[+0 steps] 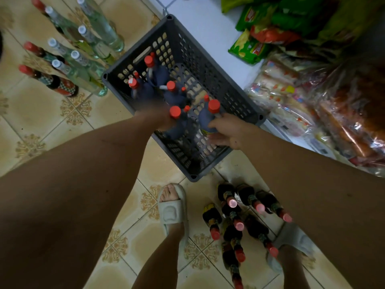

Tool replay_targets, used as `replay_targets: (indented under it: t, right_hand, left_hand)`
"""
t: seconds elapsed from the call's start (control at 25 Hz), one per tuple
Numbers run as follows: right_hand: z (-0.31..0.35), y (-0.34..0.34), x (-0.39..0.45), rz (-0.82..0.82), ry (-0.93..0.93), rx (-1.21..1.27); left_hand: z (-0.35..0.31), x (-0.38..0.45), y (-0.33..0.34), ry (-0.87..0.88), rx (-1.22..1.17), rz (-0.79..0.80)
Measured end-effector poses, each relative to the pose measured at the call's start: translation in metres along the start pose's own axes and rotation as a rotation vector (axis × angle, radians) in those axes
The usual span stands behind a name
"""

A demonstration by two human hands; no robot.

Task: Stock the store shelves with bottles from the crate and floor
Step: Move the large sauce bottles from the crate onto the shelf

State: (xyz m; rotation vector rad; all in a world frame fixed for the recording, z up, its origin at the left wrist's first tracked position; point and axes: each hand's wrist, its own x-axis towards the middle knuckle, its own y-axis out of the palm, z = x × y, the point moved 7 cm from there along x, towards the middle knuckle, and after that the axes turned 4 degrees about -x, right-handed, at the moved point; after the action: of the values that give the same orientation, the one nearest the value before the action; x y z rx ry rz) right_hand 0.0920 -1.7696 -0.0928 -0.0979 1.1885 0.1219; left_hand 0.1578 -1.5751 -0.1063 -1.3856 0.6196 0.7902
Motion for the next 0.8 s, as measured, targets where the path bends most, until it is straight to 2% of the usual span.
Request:
replay_targets:
  t: [0.08, 0.2, 0.36, 0.52, 0.64, 0.8]
  right_hand:
    - [-0.004, -0.008, -0.024, -0.006, 0.005, 0.130]
    - [-0.015, -0.023, -0.063, -0.012, 0.000, 0.310]
    - [-0.015, -0.048, -0.132, -0.021, -0.073, 0.282]
    - [-0.001, -0.079, -0.243, -0.120, -0.175, 0.121]
    - [0.003, -0.097, -0.333, -0.209, -0.244, 0.049]
    - [-0.004, -0.123, -0.426, -0.319, -0.335, 0.052]
  left_hand:
    - [-0.009, -0.026, -0.008, 0.026, -0.104, -0.008]
    - [-0.017, -0.067, -0.013, -0.024, -0.432, 0.013]
    - [-0.026, -0.141, -0.025, -0.083, -0.871, -0.110]
    - [-0.039, -0.245, -0.058, 0.019, -1.134, -0.254]
    - [-0.055, -0.321, -0.093, 0.109, -1.274, -0.225]
    - [-0.088, -0.408, -0.141, 0.319, -1.310, -0.205]
